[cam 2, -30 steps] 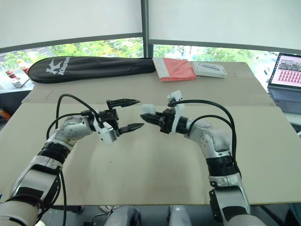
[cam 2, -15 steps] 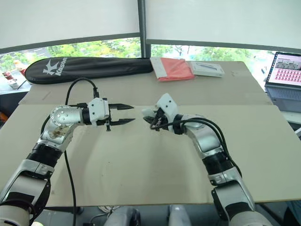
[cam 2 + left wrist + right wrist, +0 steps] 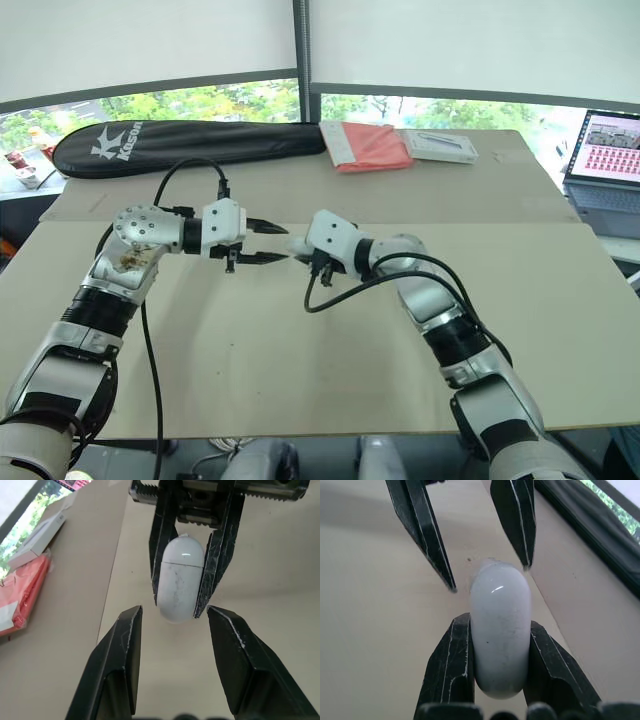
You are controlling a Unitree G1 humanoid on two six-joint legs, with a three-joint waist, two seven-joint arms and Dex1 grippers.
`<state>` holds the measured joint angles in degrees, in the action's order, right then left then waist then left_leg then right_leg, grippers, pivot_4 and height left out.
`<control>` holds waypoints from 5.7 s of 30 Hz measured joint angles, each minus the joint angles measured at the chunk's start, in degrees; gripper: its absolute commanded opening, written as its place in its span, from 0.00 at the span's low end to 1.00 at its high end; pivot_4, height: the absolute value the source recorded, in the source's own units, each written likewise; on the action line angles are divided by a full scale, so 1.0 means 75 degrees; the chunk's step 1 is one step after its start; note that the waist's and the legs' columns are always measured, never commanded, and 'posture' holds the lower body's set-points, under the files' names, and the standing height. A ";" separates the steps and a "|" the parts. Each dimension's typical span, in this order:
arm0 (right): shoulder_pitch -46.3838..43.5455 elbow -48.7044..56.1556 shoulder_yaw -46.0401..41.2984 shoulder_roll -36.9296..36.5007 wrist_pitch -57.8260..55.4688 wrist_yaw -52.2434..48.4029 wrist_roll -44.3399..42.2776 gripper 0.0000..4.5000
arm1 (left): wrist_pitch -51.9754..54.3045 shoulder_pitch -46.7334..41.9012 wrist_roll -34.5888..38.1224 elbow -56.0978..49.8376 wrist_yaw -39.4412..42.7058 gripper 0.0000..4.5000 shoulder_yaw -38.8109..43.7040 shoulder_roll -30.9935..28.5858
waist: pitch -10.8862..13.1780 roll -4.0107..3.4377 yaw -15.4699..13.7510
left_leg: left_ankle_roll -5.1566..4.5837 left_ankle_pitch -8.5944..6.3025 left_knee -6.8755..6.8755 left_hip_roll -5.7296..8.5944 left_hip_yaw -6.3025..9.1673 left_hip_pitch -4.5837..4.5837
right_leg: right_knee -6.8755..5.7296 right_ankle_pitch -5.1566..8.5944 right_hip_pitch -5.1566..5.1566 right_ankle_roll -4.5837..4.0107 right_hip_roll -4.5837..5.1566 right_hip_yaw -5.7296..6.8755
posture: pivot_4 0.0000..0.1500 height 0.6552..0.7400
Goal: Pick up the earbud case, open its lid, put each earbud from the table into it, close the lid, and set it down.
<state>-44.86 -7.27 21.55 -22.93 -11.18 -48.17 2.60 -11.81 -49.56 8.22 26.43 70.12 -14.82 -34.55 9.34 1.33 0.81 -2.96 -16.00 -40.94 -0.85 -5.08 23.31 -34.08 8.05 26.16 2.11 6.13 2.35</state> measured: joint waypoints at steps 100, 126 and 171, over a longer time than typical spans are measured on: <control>0.0383 0.1487 -0.3284 0.1063 -0.4177 0.2006 -0.4076 1.00 | 0.7115 0.1381 0.3024 -0.2448 -0.0541 0.11 0.2099 0.0333 | 0.0000 0.0000 0.0003 | 0.0004 0.0002 0.0004 0.0000 0.0036 -0.0007 | -0.0007 -0.0003 -0.0001 -0.0004 -0.0004 -0.0010 | 1.00 1.00; 0.0572 0.1561 -0.2791 0.0886 -0.4198 0.1810 -0.4013 1.00 | 0.7146 0.1873 0.3181 -0.2957 -0.0728 0.11 0.2089 0.0328 | 0.0000 0.0001 -0.0007 | 0.0004 0.0002 0.0002 -0.0001 0.0037 -0.0007 | -0.0006 -0.0003 -0.0002 -0.0005 -0.0004 -0.0011 | 1.00 1.00; 0.2785 0.0187 -0.3264 0.1876 -0.2293 0.5858 -0.1341 0.27 | 0.3547 0.2469 0.1620 -0.3017 -0.4452 0.11 0.2712 0.1863 | 0.0000 0.0001 0.0040 | 0.0001 0.0000 0.0010 0.0000 0.0033 -0.0025 | 0.0005 -0.0003 -0.0007 -0.0006 -0.0002 -0.0021 | 1.00 1.00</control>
<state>-23.98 -5.87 -2.93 -8.86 -28.38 -4.23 -7.45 14.79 -31.04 20.37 3.81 36.73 5.53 -20.58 9.33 1.33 1.11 -2.95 -16.00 -40.87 -0.85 -4.83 23.13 -34.05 8.02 26.11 2.06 6.12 2.19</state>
